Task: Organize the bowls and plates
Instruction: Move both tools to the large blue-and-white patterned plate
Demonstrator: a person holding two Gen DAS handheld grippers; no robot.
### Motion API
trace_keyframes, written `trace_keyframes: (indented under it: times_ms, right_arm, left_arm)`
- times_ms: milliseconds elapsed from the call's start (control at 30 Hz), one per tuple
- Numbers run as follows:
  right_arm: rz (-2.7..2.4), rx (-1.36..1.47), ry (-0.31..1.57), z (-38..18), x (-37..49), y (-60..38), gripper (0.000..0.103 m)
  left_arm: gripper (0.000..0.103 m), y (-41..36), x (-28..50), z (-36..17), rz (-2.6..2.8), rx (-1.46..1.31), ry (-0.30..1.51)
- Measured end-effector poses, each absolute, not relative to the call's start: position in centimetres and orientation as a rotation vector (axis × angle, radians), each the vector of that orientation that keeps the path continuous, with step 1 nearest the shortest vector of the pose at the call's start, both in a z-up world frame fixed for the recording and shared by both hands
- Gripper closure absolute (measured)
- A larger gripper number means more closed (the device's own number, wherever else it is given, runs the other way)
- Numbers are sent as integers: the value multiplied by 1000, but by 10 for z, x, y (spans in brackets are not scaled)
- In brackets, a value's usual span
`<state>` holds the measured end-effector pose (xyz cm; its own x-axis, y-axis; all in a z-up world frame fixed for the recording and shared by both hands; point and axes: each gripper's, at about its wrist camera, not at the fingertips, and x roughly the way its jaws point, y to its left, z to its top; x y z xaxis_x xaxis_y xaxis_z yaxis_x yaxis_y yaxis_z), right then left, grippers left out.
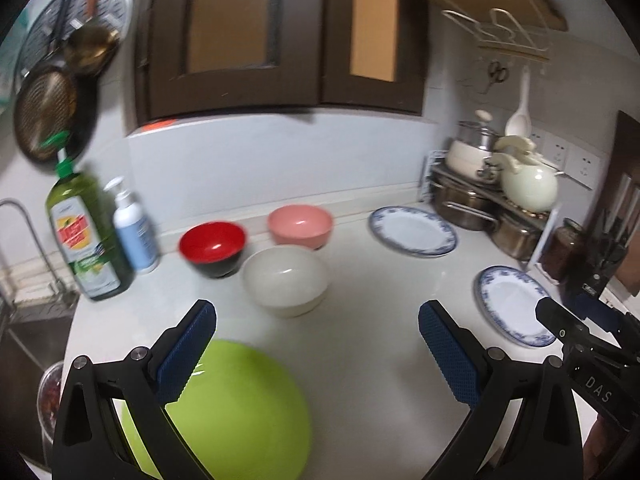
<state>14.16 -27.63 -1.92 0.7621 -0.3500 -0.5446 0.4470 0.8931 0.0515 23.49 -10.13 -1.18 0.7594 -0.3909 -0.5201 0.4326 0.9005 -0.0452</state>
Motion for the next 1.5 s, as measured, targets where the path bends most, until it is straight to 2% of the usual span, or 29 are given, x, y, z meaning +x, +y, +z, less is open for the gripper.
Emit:
trace_keyframes:
  times_ms: [767,1500]
  right_arm:
    - [-681,262,506,-15,102,-426,33]
    - [-804,409,628,-87,114,-535,33]
  left_arm:
    - [0,-274,238,-1,-657,191,514]
    - [1,-398,272,-69,-732,342,624]
